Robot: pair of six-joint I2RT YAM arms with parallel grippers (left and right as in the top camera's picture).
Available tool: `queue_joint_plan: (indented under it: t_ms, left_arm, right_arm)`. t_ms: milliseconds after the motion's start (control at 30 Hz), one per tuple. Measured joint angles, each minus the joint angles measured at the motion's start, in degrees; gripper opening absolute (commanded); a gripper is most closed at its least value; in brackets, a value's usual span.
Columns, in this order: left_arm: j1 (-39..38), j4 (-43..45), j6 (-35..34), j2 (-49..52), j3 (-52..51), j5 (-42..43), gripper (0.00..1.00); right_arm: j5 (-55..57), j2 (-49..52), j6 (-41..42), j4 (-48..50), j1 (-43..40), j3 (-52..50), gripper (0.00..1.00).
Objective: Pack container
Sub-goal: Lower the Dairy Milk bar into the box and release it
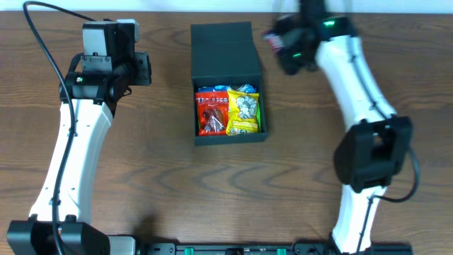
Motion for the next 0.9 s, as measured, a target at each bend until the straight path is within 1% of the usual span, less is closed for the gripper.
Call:
queue_joint_plan:
  t_ms: [133,200,267,367,500,733,767,800,833,900]
  left_arm:
    - [0.0,0.1,2.1,-1.8,0.5,-0.6,0.06]
    - [0.0,0.2,3.1,-3.2,1.2,-0.7,0.06]
    - [0.0,0.2,3.9,-4.9,1.6,-0.8,0.06]
    - [0.0,0.2,4.7,-6.6,1.8,-1.1,0.06]
    - [0.0,0.1,5.3,-7.2,2.0,-1.7,0.06]
    - [0.0,0.1,6.1,-7.2,2.0,-1.7,0.06]
    - [0.0,0.1,6.1,-7.2,2.0,-1.7,0.06]
    - [0.0,0.1,6.1,-7.2,2.0,-1.7,0.06]
    - [0.0,0.1,6.1,-7.2,2.0,-1.7,0.06]
    - [0.0,0.1,6.1,-7.2,2.0,-1.7,0.06]
  right_arm:
    - [-1.1,0.0,-14.3,-0.2,7.6,0.0,0.01]
    - [-1.4,0.0,-20.0,1.4,9.7,0.0,0.01]
    - [-1.4,0.0,-23.9,3.7,10.4,0.0,0.01]
    - [-1.3,0.0,-27.4,6.1,10.4,0.0,0.01]
    - [-1.2,0.0,-32.9,6.5,10.3,0.0,0.01]
    - [-1.2,0.0,-36.6,4.0,10.3,-0.1,0.01]
    - [-1.2,0.0,-36.7,4.0,10.3,-0.1,0.08]
    - [-1.3,0.0,-36.8,4.0,10.3,-0.1,0.30]
    - [-1.4,0.0,-36.8,3.9,10.3,-0.1,0.99]
    - [-1.7,0.0,-36.9,4.0,10.3,-0.1,0.99]
